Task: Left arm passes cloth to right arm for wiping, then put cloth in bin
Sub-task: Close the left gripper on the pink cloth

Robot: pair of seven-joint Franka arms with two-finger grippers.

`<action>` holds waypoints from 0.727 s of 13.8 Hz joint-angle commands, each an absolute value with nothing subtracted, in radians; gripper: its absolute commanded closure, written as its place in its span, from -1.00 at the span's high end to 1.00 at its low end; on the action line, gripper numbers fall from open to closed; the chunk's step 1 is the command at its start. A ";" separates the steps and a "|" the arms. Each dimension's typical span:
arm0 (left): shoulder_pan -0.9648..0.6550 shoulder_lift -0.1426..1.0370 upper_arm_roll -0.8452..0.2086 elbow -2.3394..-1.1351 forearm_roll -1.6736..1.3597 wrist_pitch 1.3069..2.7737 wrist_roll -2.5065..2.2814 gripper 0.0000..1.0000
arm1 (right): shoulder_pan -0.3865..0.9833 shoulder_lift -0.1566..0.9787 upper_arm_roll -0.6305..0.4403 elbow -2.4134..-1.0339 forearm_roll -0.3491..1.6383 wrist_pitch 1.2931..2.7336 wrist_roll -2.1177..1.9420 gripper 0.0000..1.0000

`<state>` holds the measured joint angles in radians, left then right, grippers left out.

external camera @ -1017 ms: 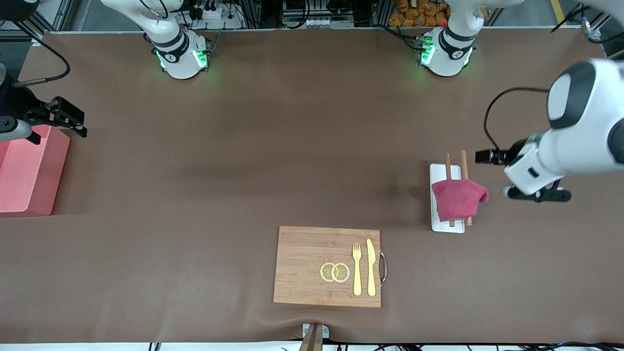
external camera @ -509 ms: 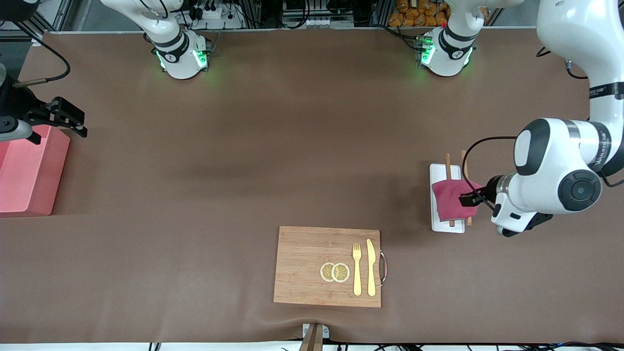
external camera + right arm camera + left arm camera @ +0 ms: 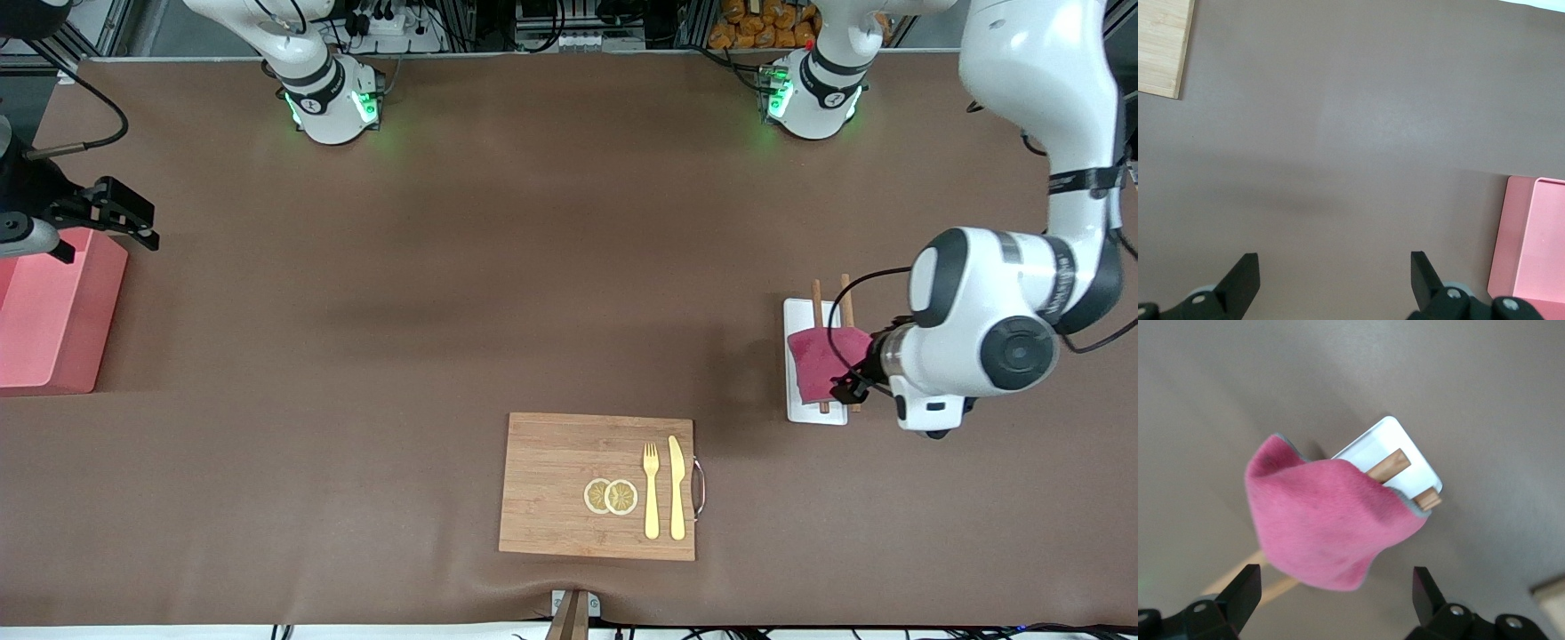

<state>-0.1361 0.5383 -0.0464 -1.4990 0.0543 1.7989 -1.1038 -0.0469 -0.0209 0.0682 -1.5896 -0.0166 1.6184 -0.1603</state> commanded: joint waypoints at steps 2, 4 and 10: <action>-0.204 0.618 -0.040 -1.467 0.176 1.828 -1.411 1.00 | -0.058 -0.026 0.075 -1.586 -0.020 1.608 -0.166 1.00; -0.209 0.632 -0.044 -1.468 0.248 1.829 -1.521 1.00 | -0.057 -0.026 0.077 -1.586 -0.020 1.608 -0.167 1.00; -0.209 0.655 -0.043 -1.468 0.291 1.867 -1.681 1.00 | -0.058 -0.025 0.075 -1.586 -0.020 1.603 -0.166 1.00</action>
<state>-0.2064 0.6381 -0.0445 -1.4911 0.2627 1.8512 -1.6248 -0.0469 -0.0209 0.0678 -1.5897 -0.0166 1.6153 -0.1602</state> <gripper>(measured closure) 0.000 0.000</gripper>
